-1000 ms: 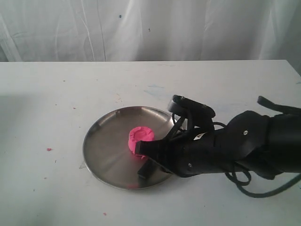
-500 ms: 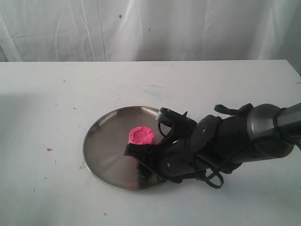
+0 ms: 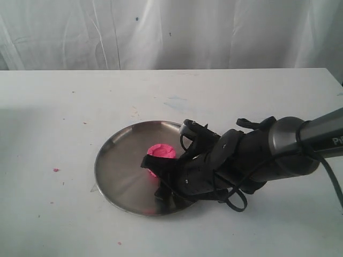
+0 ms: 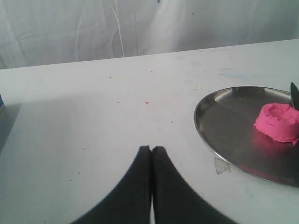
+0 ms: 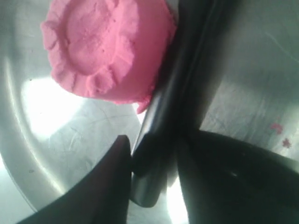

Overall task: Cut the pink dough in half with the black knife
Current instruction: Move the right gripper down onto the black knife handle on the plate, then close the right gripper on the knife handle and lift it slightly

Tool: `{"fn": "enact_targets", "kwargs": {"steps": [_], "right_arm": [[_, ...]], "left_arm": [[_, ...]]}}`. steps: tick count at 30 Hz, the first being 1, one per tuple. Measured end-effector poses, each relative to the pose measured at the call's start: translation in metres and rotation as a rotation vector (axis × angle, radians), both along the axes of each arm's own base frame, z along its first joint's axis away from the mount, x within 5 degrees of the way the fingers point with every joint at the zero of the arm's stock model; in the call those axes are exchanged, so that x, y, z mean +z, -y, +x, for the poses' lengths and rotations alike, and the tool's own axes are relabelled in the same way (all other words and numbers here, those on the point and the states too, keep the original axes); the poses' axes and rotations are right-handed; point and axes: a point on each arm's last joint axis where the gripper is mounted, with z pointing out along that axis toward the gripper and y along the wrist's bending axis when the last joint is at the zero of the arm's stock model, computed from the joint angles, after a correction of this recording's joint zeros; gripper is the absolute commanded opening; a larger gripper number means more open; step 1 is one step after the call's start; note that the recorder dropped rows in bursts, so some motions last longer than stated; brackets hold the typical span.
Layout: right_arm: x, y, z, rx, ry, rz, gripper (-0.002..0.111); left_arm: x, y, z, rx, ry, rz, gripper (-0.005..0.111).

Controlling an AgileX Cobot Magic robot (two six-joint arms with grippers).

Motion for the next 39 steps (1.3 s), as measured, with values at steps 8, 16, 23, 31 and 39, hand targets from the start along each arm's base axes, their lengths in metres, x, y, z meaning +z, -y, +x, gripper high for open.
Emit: {"fn": "enact_targets", "kwargs": {"steps": [8, 16, 23, 31, 39], "right_arm": [[0.000, 0.000, 0.002, -0.039, 0.001, 0.009, 0.012], [0.000, 0.000, 0.002, -0.052, -0.003, 0.015, 0.000], [0.008, 0.003, 0.001, -0.050, 0.023, 0.022, 0.000], [0.023, 0.005, -0.002, 0.032, 0.091, 0.007, 0.000], [0.039, 0.007, -0.003, 0.114, 0.156, -0.004, 0.000]], "left_arm": [[0.000, 0.000, 0.000, 0.000, 0.000, 0.000, 0.000], [0.000, 0.000, 0.000, 0.000, 0.000, 0.000, 0.000], [0.000, 0.000, 0.000, 0.000, 0.000, 0.000, 0.000], [0.000, 0.000, 0.000, 0.000, 0.000, 0.000, 0.000], [0.000, 0.000, 0.000, 0.000, 0.000, 0.000, 0.000]]}}
